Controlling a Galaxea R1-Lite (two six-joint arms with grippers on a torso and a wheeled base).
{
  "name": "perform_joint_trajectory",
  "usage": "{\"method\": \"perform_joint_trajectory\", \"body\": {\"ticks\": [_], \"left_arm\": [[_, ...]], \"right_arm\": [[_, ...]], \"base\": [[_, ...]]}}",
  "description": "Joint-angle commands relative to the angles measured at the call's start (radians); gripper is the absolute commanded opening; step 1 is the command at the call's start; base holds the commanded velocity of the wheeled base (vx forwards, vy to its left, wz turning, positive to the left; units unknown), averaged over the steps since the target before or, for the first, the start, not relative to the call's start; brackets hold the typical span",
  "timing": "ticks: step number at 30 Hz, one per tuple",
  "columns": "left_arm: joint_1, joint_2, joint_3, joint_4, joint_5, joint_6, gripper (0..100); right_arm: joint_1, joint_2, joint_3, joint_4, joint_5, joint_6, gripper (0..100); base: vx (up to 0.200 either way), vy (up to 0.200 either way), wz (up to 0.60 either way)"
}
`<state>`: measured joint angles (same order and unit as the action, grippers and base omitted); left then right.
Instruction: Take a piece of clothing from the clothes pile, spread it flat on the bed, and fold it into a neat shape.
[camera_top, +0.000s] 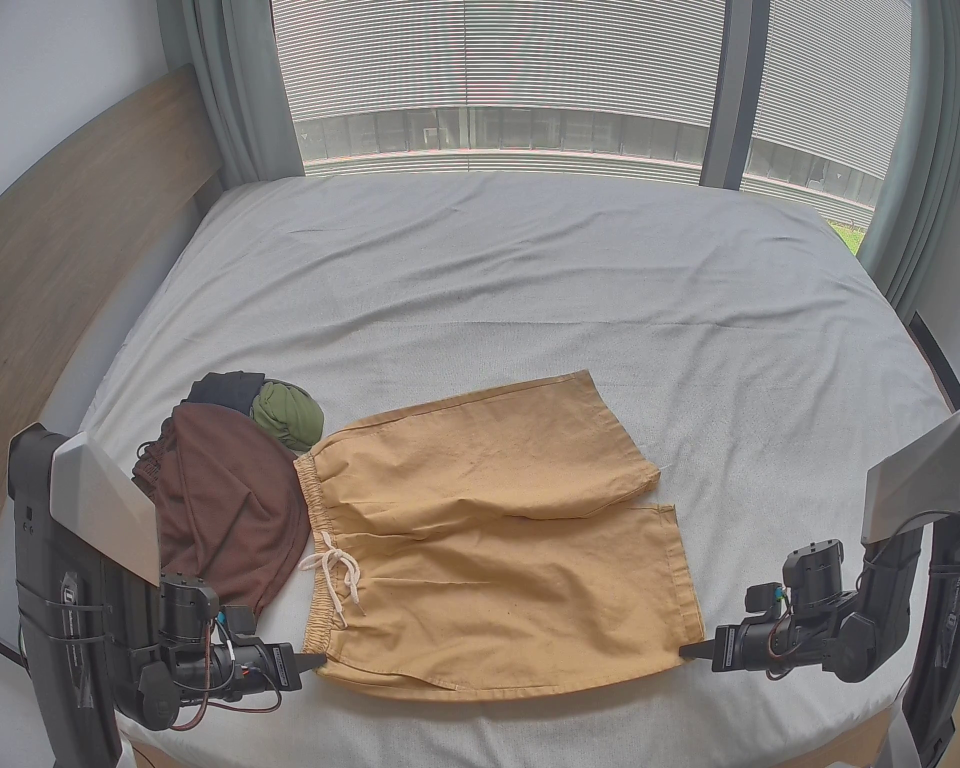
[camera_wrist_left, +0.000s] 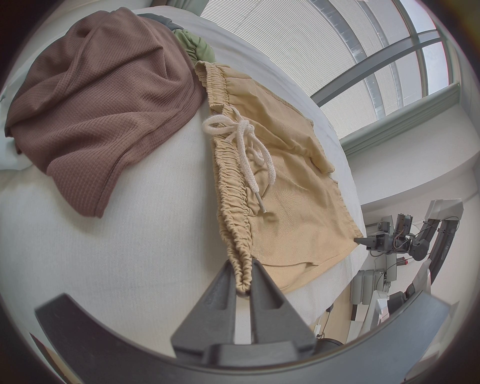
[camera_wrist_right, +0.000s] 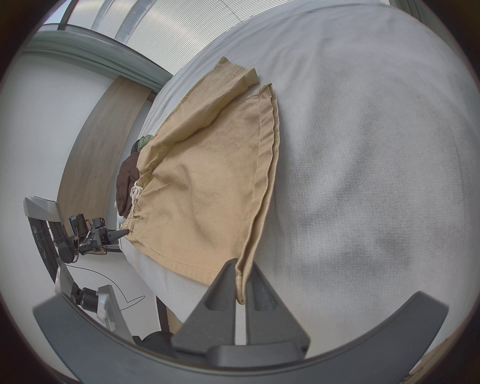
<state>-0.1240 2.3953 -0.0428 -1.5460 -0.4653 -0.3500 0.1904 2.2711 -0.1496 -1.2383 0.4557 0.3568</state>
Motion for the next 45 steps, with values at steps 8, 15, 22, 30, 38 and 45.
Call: {"method": "perform_joint_trajectory", "body": {"ticks": [8, 15, 22, 30, 38, 45], "left_arm": [[0.000, -0.047, 0.043, 0.003, -0.003, 0.000, 0], [-0.005, -0.081, 0.034, 0.000, -0.033, -0.003, 0], [-0.002, -0.143, 0.034, 0.000, -0.042, -0.040, 0], [-0.028, -0.196, -0.019, 0.000, -0.041, -0.047, 0], [-0.039, -0.208, -0.031, 0.000, -0.042, -0.061, 0], [-0.035, -0.223, -0.062, 0.000, -0.036, -0.090, 0]], "right_arm": [[-0.026, -0.007, 0.128, -0.170, 0.000, -0.025, 0], [-0.023, 0.039, 0.139, -0.299, 0.000, -0.021, 0], [-0.022, 0.033, 0.102, -0.303, 0.001, -0.019, 0], [-0.025, -0.021, 0.067, -0.303, 0.001, -0.012, 0], [-0.029, -0.068, 0.022, -0.303, 0.001, 0.005, 0], [-0.023, -0.094, -0.031, -0.303, 0.000, 0.037, 0]], "base": [[0.000, 0.000, 0.00], [0.000, 0.000, 0.00], [0.000, 0.000, 0.00], [0.000, 0.000, 0.00], [0.000, 0.000, 0.00], [0.000, 0.000, 0.00]]}}
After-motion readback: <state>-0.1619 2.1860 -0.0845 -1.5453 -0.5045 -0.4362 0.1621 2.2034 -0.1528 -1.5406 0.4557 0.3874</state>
